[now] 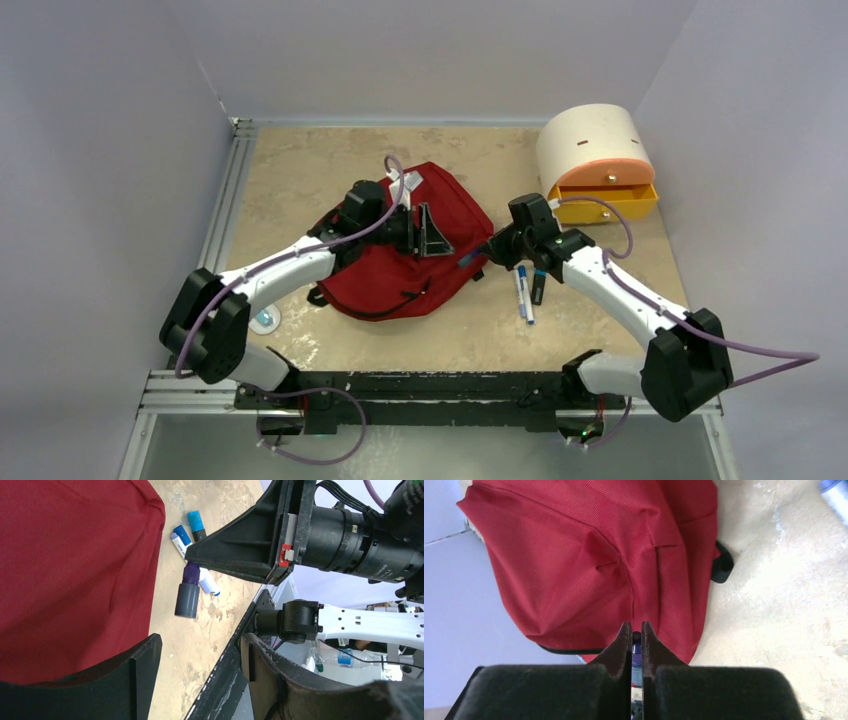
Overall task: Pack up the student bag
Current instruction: Pick up the stationery from the center of the board.
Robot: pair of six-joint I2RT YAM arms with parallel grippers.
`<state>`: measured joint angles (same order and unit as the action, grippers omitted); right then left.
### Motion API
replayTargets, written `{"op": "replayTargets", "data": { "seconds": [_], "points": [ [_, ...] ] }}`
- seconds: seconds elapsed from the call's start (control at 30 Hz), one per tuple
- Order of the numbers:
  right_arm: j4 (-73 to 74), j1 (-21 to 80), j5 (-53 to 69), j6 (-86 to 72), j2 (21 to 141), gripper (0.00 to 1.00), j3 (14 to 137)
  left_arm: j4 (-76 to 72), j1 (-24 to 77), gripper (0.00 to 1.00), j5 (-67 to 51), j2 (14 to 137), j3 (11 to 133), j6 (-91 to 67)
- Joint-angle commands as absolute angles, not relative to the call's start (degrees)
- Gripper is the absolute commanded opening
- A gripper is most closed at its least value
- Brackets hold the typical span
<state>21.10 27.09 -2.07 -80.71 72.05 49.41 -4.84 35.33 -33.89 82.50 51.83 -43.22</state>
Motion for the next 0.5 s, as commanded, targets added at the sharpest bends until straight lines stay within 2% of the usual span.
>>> {"op": "replayTargets", "data": {
  "seconds": [0.0,0.37,0.47],
  "points": [
    [18.27,27.84,-0.1,-83.16,69.92,0.0,51.21,-10.92,36.12,0.59,-37.09,85.11,55.23,-40.46],
    [17.19,28.37,3.02,-83.98,68.51,0.0,51.93,-12.26,37.4,0.59,-37.1,88.77,55.74,-41.04],
    [17.02,28.31,3.46,-84.05,68.05,0.0,52.09,-12.47,37.41,0.56,-37.45,89.6,56.02,-41.34]
  ]
}}
